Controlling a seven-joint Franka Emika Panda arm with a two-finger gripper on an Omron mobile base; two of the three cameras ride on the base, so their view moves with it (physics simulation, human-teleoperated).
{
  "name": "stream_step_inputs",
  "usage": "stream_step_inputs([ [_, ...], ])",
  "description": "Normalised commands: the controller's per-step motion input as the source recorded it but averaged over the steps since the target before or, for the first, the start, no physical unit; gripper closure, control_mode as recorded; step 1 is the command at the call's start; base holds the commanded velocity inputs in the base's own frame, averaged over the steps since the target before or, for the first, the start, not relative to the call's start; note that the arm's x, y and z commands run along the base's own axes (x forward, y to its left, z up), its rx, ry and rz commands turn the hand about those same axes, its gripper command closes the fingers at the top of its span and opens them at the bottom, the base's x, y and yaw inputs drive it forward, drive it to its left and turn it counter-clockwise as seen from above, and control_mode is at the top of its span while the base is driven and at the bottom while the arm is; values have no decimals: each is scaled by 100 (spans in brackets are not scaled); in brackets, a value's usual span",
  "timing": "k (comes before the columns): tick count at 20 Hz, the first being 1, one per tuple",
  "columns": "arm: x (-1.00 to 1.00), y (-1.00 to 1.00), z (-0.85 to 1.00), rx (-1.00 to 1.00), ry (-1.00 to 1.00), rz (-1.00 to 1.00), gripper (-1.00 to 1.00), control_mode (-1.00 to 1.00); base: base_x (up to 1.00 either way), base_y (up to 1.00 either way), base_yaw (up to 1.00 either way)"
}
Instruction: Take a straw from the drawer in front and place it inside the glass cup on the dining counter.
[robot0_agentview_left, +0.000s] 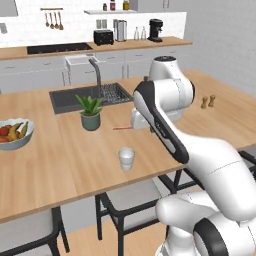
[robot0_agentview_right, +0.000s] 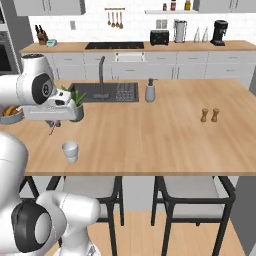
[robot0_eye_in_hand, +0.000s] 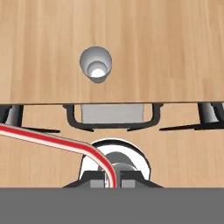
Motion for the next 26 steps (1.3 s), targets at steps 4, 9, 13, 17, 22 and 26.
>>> stream_step_inputs([
  [4,16,11,0,1,2,2,100,-100,52,44,5],
  [9,36,7,0,-10,1,2,100,-100,0,0,0],
  [13,24,0,0,-40,-1,-1,100,-100,0,0,0],
  [17,3,-4,0,-49,-6,-3,100,-100,0,0,0],
  [22,0,-9,0,-47,-2,-4,100,-100,0,0,0],
  [26,3,-14,0,-38,1,-1,100,-100,0,0,0],
])
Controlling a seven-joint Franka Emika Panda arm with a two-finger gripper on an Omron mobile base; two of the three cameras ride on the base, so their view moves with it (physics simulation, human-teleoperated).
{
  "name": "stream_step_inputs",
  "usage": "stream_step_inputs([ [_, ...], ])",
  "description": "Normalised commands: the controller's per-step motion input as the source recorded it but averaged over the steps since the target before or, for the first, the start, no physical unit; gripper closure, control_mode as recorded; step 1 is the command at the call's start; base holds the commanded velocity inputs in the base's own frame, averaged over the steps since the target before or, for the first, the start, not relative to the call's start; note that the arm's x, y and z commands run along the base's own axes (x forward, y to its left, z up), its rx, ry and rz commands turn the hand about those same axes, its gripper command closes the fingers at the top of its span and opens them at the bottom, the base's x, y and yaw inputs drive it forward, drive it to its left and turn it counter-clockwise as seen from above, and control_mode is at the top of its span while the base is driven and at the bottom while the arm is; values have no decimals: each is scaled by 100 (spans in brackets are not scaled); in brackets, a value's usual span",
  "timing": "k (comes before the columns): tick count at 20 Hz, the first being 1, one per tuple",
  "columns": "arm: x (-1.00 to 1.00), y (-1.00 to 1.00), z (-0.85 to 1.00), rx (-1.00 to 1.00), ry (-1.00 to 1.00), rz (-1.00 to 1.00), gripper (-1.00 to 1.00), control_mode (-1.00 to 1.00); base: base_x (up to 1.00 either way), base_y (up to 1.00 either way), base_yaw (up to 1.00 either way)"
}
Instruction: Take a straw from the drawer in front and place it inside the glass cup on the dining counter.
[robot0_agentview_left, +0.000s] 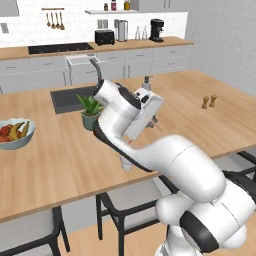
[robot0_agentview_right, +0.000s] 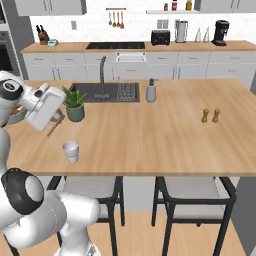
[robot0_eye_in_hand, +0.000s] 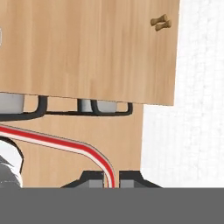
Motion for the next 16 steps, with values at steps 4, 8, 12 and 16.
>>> stream_step_inputs([
  [4,9,0,1,-20,11,0,100,-100,0,0,0],
  [8,29,0,0,-10,14,0,100,-100,0,0,0],
  [12,43,0,-4,-11,13,0,100,-100,0,0,0],
  [16,18,6,-25,-14,5,0,100,-100,0,0,0],
])
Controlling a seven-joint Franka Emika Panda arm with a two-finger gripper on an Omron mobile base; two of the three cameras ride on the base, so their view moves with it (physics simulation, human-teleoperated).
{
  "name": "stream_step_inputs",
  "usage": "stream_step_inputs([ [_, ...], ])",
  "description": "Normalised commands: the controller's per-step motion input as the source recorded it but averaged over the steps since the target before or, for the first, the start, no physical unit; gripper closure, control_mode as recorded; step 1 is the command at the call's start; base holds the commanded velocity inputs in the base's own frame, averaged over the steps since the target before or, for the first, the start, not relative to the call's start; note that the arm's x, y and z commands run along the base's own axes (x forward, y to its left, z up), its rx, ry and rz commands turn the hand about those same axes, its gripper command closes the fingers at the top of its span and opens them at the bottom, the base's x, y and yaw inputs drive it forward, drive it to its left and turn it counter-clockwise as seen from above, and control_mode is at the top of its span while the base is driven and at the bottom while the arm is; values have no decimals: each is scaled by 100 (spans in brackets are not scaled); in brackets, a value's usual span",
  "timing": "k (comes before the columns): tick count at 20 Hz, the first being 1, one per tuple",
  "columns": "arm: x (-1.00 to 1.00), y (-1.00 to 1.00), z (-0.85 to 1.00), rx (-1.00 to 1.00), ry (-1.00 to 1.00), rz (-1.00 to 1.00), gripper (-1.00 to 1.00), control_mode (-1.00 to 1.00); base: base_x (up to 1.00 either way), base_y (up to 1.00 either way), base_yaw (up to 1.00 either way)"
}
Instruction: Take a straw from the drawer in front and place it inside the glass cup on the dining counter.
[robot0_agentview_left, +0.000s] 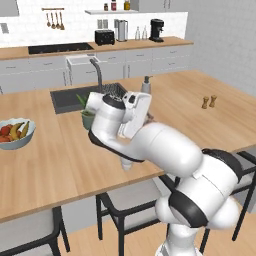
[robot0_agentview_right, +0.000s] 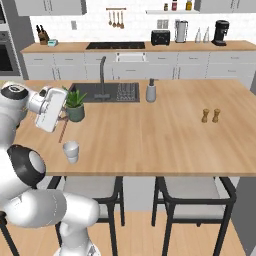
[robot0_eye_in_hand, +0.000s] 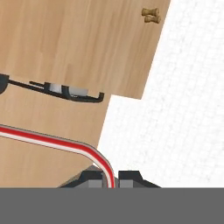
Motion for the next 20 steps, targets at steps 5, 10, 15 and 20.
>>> stream_step_inputs([
  [5,6,11,-31,-12,1,0,100,-100,0,0,0],
  [10,18,15,-17,-4,0,0,100,-100,0,0,0],
  [15,23,14,-19,-3,0,0,100,-100,0,0,0],
  [20,19,4,-17,-4,0,0,100,-100,0,0,0],
])
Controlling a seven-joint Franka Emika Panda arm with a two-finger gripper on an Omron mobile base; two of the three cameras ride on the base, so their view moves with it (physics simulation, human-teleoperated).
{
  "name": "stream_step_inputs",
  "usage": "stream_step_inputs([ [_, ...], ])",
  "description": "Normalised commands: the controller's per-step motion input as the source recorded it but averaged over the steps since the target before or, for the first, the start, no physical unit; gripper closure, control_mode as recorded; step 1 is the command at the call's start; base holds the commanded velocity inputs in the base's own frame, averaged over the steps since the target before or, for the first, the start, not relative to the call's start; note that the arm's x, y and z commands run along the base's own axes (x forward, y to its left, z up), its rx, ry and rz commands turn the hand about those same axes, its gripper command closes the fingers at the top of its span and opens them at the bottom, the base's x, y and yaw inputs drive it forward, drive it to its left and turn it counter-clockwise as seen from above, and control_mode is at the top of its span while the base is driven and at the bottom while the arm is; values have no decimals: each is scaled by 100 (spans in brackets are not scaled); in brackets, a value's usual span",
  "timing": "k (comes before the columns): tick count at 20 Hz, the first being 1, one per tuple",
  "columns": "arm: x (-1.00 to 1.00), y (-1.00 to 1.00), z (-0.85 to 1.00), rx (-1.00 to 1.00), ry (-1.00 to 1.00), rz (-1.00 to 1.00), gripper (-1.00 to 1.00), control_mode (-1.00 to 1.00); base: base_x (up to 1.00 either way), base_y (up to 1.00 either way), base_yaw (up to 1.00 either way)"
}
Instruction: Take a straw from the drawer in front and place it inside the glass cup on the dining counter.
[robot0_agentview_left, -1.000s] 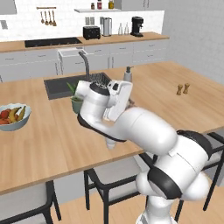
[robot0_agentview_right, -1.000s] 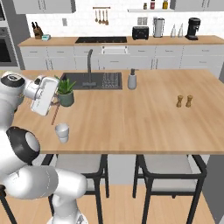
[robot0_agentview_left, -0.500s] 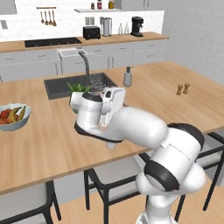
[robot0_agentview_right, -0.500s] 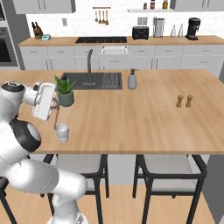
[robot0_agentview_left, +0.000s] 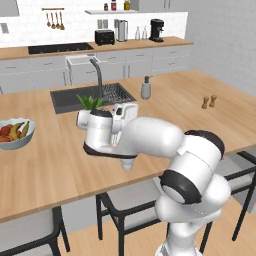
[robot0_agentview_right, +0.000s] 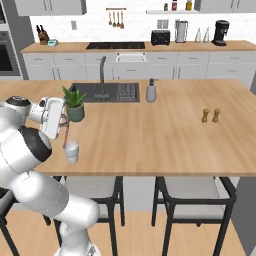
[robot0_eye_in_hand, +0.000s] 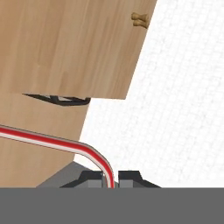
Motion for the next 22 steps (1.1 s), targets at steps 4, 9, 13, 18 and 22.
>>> stream_step_inputs([
  [4,26,0,-8,-4,0,0,100,-100,0,0,0],
  [9,17,1,-8,-4,0,0,100,-100,0,0,0],
  [13,1,5,-22,-3,0,0,100,-100,0,0,0],
  [18,6,12,-18,-3,0,0,100,-100,0,0,0],
  [22,14,17,-11,-1,0,0,100,-100,0,0,0],
])
